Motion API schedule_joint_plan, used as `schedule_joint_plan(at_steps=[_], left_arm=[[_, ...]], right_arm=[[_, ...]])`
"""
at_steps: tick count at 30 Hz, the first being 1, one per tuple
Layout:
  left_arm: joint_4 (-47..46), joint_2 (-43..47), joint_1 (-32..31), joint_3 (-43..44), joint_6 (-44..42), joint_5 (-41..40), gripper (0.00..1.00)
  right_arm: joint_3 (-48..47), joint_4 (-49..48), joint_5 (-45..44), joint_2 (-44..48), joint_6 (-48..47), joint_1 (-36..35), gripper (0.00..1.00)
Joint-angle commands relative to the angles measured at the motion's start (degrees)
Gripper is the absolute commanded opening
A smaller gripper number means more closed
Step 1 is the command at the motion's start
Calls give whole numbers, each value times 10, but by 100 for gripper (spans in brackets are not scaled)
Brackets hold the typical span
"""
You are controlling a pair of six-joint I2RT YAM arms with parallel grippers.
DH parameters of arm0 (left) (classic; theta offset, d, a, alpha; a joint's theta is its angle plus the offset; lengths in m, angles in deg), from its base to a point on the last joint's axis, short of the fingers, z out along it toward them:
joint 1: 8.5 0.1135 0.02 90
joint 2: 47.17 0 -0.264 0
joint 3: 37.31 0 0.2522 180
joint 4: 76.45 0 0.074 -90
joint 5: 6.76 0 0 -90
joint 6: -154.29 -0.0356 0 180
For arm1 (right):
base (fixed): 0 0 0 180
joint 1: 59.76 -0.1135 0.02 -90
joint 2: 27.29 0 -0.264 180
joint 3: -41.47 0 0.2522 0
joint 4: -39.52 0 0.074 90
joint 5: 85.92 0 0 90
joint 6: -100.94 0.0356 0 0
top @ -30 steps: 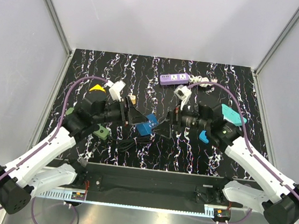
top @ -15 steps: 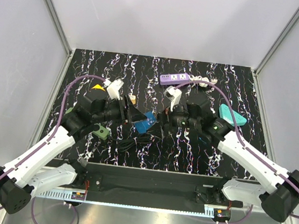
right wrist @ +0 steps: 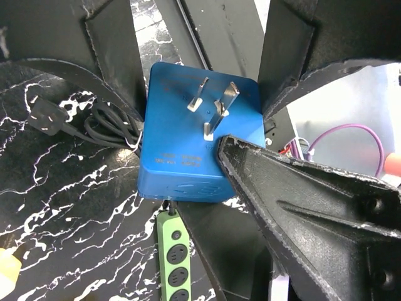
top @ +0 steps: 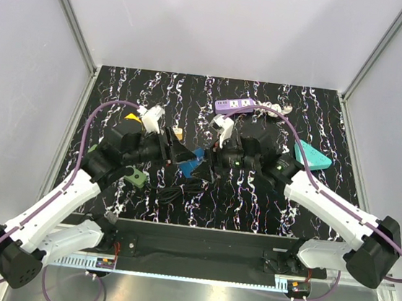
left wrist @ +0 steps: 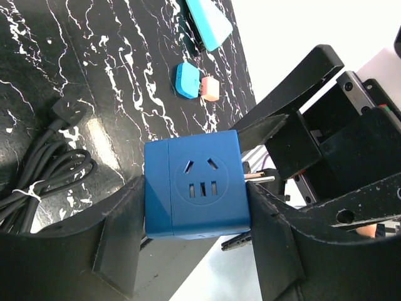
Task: Insert the plug
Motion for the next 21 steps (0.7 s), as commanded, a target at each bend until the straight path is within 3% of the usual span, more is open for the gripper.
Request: schedule_joint_plan(at_steps=[1, 2, 8, 14, 21], left_arm=[[-37, 13, 9, 24, -14, 63, 92], [-30, 12, 17, 41, -19, 73, 99], [-16, 34, 92, 89, -74, 180, 99], [-85, 64, 105, 105, -88, 308, 94], [-415, 94, 104, 28, 104, 378, 92]], right_arm=[[14, -71, 0, 21, 21, -4, 0], [20, -87, 0, 40, 27, -4, 0], [66, -155, 16, 115, 92, -2, 0], [85, -259, 66, 163, 188, 3, 0], [87, -420, 106, 159, 321, 3, 0]])
